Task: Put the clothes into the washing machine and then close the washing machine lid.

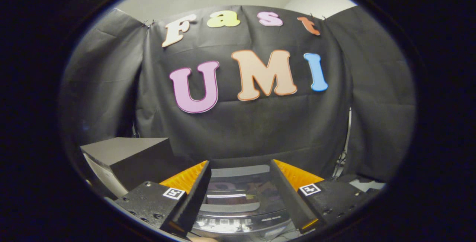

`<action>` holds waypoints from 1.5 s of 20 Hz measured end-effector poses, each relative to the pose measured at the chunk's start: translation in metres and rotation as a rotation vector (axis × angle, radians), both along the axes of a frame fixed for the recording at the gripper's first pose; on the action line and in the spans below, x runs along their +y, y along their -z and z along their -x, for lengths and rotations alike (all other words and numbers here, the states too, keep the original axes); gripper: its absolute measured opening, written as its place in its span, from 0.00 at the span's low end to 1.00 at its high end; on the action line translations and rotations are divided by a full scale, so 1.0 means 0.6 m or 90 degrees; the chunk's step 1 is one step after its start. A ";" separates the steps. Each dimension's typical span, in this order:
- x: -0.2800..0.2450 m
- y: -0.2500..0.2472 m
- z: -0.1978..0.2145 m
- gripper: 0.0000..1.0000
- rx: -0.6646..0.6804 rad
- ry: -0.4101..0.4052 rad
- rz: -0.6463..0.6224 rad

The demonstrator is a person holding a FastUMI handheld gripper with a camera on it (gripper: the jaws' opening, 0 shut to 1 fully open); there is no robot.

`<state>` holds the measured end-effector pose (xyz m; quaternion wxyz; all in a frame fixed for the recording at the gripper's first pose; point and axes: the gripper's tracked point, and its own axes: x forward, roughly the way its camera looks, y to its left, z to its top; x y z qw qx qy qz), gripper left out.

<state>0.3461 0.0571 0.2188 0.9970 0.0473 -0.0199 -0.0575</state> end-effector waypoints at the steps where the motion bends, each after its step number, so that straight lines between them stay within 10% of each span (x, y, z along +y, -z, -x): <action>1: -0.014 0.007 0.017 0.96 -0.004 0.009 -0.006; 12: -0.160 0.166 0.178 0.96 0.013 0.122 -0.078; 30: -0.087 0.256 0.225 0.96 -0.037 0.014 0.012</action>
